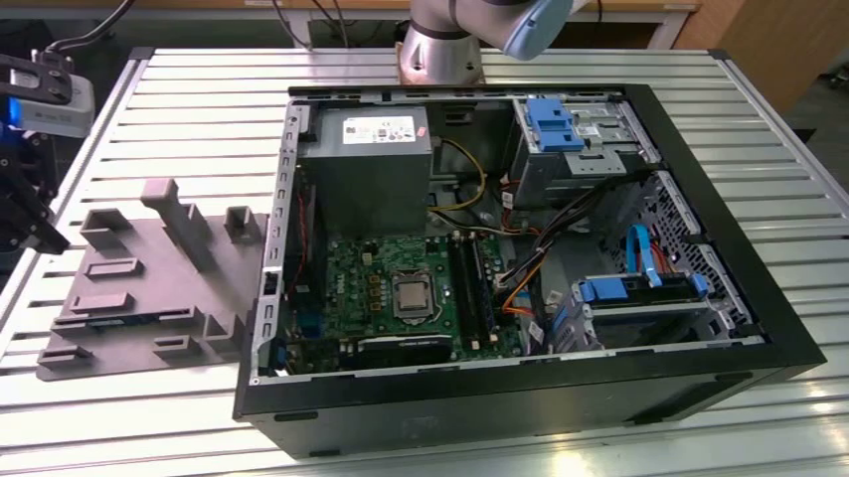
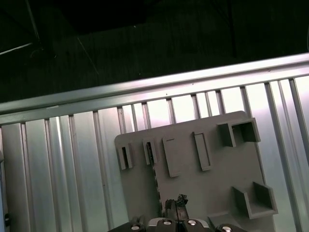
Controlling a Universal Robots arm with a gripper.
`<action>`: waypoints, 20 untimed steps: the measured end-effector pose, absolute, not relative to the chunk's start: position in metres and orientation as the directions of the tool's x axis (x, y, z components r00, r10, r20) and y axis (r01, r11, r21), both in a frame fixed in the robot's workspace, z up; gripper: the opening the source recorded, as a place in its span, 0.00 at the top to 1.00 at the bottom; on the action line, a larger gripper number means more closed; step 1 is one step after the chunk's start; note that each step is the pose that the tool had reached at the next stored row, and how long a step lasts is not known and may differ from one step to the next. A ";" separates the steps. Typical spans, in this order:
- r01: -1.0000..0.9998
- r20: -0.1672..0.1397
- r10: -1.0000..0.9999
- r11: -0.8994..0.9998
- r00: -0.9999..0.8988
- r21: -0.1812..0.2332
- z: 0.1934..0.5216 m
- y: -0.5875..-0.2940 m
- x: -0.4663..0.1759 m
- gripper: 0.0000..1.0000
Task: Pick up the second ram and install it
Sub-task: 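Pick up the second ram and move it above second insertion slot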
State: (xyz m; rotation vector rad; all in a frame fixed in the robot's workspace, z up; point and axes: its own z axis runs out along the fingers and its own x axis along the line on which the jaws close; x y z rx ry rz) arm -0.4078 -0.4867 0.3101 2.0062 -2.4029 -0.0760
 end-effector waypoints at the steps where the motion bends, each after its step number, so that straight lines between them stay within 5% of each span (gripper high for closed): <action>1: -0.983 -0.023 -0.984 0.178 -0.179 0.044 0.310 -0.487 -0.408 0.89; 20: -0.983 -0.023 -0.984 0.176 -0.178 0.044 0.300 -0.487 -0.408 0.89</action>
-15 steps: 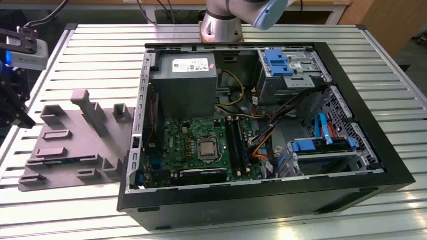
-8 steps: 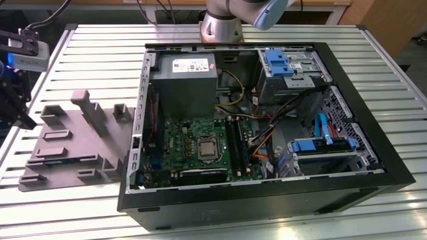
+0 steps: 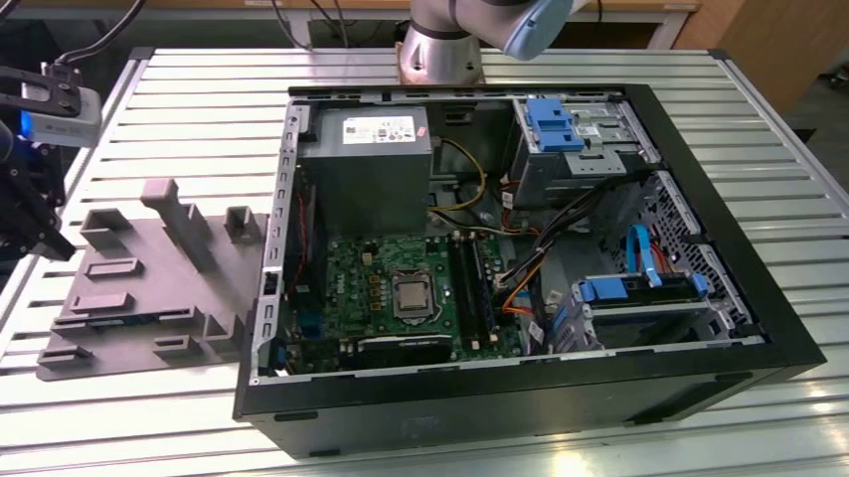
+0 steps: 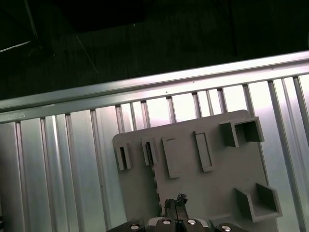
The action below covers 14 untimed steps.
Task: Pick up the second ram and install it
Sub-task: 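Pick up the second ram and move it above second insertion slot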
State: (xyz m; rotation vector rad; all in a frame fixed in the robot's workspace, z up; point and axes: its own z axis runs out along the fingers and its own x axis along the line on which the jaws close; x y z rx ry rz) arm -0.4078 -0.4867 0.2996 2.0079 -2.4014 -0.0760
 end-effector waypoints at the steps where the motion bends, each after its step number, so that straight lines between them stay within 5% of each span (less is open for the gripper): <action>1: -0.983 -0.023 -0.984 0.176 -0.177 0.044 0.299 -0.487 -0.408 0.89; 14: -0.984 -0.023 -0.985 0.172 -0.173 0.044 0.288 -0.488 -0.408 0.89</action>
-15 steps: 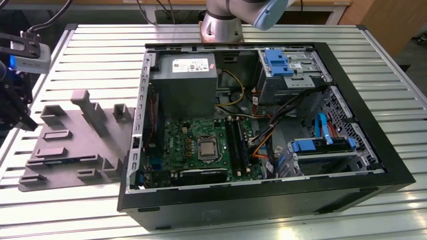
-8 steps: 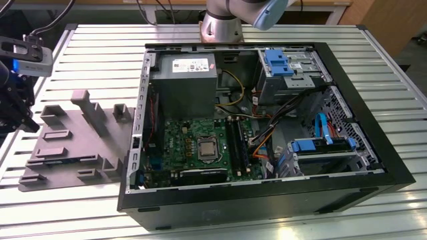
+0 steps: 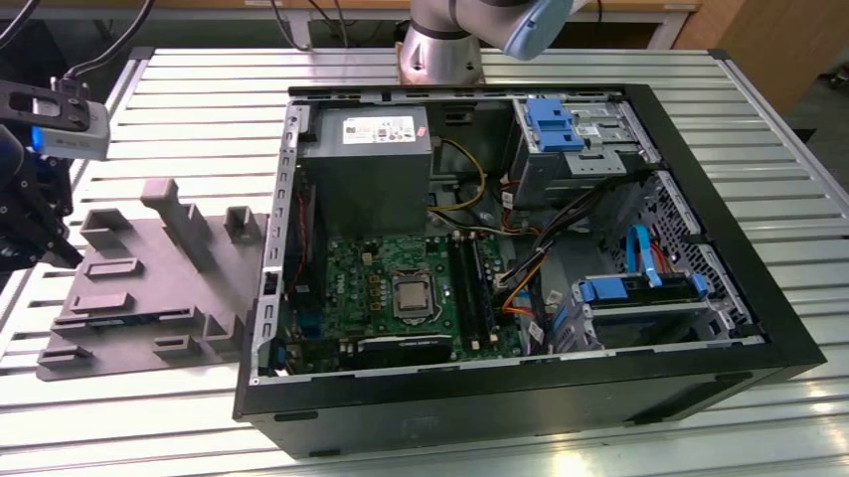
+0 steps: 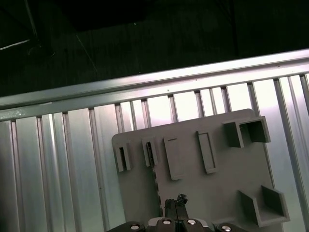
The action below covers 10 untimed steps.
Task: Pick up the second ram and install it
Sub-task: 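Pick up the second ram and move it above second insertion slot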
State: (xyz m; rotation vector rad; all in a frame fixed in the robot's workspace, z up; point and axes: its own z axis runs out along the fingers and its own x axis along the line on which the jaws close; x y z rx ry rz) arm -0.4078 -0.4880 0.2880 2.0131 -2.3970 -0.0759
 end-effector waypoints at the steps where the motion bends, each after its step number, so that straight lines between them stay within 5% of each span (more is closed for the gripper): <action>1: -0.984 -0.023 -0.985 0.172 -0.173 0.044 0.288 -0.488 -0.408 0.89; 10: -0.984 -0.023 -0.985 0.171 -0.172 0.044 0.285 -0.488 -0.408 0.89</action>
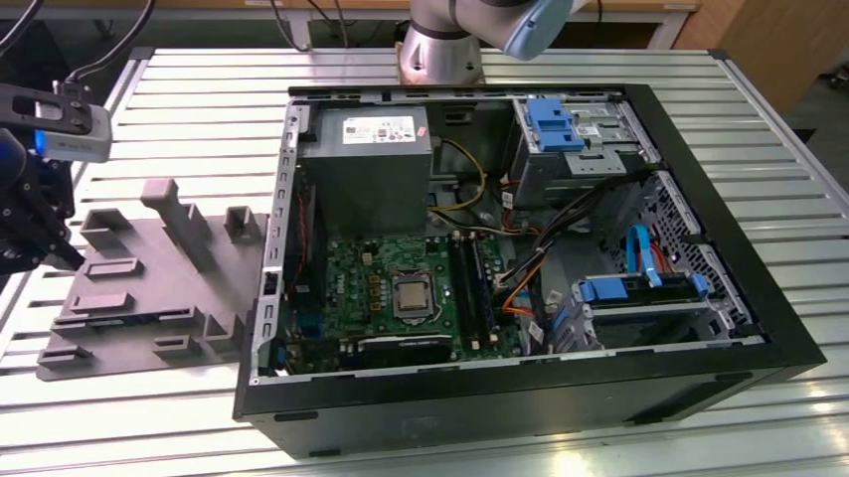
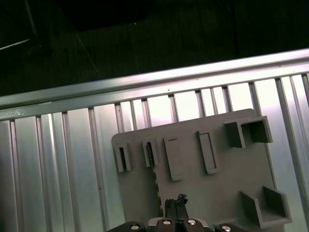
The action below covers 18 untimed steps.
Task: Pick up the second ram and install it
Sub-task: 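Pick up the second ram and move it above second insertion slot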
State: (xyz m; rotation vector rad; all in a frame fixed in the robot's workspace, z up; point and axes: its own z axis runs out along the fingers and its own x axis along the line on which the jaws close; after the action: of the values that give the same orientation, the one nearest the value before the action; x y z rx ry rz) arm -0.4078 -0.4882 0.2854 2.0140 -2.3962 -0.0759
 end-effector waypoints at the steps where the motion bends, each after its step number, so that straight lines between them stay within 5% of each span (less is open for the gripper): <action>1: -0.984 -0.023 -0.985 0.171 -0.172 0.044 0.285 -0.488 -0.408 0.89; 18: -0.984 -0.023 -0.985 0.171 -0.172 0.044 0.281 -0.488 -0.408 0.89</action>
State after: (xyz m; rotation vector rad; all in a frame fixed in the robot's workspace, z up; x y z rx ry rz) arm -0.4078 -0.4882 0.2811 2.0147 -2.3956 -0.0759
